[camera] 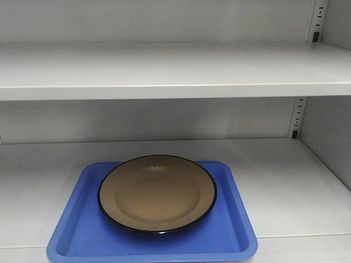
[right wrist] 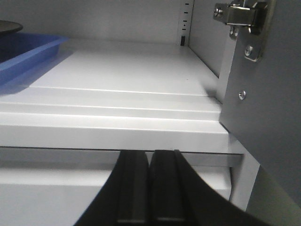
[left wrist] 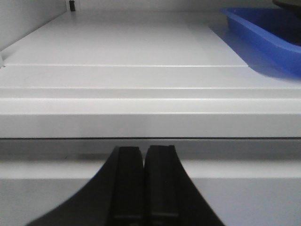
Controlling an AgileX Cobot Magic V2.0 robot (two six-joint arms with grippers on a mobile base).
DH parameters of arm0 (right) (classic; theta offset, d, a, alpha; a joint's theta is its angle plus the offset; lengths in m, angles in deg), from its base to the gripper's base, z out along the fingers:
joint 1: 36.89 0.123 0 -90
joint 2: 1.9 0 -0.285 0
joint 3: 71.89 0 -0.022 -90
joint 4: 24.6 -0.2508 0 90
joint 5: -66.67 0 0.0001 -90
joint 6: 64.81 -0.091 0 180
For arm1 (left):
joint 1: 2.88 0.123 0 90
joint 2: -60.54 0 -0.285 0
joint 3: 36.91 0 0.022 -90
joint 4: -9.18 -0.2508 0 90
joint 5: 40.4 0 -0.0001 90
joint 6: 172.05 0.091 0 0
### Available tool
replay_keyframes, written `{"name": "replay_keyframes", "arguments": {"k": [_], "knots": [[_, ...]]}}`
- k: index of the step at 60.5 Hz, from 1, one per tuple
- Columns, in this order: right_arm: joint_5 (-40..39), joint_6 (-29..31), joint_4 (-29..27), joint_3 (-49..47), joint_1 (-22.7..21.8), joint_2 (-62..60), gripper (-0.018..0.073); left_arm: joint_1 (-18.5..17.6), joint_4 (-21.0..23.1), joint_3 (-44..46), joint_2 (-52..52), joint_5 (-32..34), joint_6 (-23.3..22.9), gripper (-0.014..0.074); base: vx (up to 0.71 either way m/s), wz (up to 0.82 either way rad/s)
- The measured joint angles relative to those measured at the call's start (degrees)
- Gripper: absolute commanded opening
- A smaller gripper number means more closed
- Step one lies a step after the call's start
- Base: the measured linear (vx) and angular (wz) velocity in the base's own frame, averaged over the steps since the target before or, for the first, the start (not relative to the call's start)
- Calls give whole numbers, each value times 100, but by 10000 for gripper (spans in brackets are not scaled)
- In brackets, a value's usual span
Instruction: Place disk in tray to left cabinet
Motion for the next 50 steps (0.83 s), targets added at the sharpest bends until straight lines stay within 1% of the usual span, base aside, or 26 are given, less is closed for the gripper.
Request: {"name": "replay_keyframes", "arguments": {"k": [50], "knots": [[0,-1,0,0,-5,0,-6,0,0,0,0,0,0,-6,0,0]]}}
